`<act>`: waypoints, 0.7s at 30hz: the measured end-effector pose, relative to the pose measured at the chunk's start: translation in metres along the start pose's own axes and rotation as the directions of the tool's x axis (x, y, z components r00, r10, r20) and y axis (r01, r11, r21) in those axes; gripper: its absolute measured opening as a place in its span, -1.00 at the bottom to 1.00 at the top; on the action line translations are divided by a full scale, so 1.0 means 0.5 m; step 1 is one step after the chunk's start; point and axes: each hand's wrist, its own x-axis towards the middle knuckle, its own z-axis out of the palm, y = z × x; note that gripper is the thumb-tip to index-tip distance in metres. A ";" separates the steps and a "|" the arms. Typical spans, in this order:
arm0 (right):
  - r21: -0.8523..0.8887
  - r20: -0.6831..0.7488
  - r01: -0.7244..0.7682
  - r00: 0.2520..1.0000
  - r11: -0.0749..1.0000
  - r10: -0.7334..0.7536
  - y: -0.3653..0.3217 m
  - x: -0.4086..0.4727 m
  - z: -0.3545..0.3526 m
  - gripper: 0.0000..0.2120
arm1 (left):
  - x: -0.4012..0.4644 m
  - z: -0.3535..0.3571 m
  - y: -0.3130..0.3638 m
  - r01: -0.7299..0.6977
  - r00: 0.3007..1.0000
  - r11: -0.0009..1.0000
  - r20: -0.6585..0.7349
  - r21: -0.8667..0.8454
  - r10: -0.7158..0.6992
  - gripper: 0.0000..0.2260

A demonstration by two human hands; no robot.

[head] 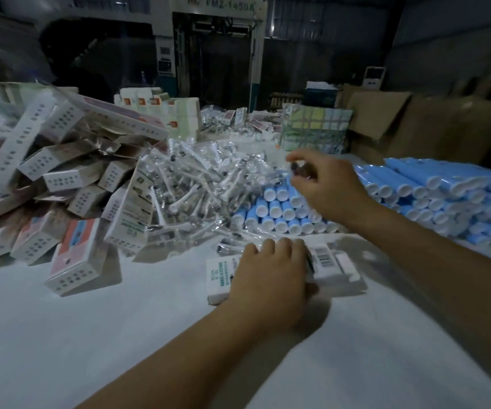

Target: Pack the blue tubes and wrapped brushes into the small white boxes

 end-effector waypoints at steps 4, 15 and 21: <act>0.737 -0.197 -0.266 0.795 0.622 0.574 0.035 -0.098 -0.087 -0.92 | 0.004 -0.006 -0.014 0.097 0.993 0.995 -0.066 -0.036 -0.099 -0.38; 0.825 -0.093 -0.435 0.525 0.360 0.846 0.053 -0.198 -0.032 -0.88 | -0.007 -0.013 0.013 0.157 0.984 0.986 -0.090 0.057 -0.151 -0.32; 0.678 -0.112 -0.457 0.710 0.576 0.695 0.006 -0.215 0.003 -0.85 | -0.001 -0.014 0.022 0.149 0.985 0.987 -0.100 0.059 -0.142 -0.34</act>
